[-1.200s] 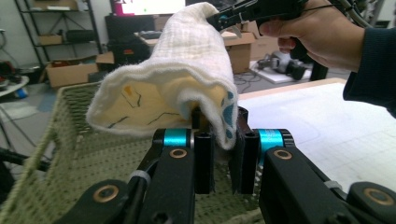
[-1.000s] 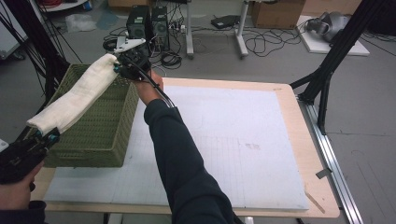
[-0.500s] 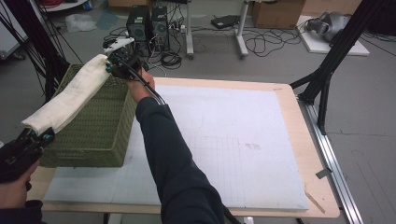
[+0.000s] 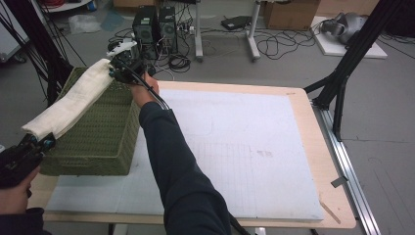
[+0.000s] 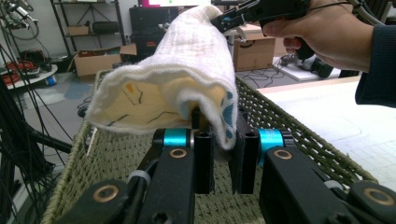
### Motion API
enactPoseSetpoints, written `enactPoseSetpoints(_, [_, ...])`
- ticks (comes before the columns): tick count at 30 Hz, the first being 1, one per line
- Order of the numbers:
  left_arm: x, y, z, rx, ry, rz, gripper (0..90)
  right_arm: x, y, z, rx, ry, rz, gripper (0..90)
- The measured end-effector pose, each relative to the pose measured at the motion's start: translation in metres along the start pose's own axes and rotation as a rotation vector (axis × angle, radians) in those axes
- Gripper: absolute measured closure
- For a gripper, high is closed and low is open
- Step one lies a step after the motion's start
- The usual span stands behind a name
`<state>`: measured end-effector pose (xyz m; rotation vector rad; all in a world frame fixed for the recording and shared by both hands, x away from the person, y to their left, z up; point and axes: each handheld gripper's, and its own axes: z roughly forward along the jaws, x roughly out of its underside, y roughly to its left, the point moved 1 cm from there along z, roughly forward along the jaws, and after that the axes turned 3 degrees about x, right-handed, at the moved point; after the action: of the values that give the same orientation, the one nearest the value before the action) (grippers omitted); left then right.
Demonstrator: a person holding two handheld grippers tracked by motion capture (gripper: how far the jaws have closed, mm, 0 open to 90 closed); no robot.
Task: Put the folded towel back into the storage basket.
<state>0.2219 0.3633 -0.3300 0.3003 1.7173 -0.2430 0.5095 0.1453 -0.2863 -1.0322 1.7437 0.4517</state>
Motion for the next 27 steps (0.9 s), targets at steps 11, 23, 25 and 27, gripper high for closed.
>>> enactPoseSetpoints(11, [0.006,0.007,0.006,-0.048,0.025,-0.024,56.5,-0.005,0.002,0.011,0.065,0.016,-0.039,61.9])
enactPoseSetpoints(23, [-0.006,0.001,-0.004,-0.05,-0.039,-0.009,39.0,0.005,-0.013,-0.009,0.058,0.005,-0.01,51.1])
enactPoseSetpoints(25, [-0.007,-0.001,-0.003,-0.044,-0.039,-0.01,39.0,0.009,-0.015,-0.017,0.052,-0.004,-0.005,48.5])
enactPoseSetpoints(27, [-0.008,-0.004,-0.001,-0.033,-0.044,-0.015,38.5,0.013,-0.018,-0.024,0.027,-0.006,0.016,45.6])
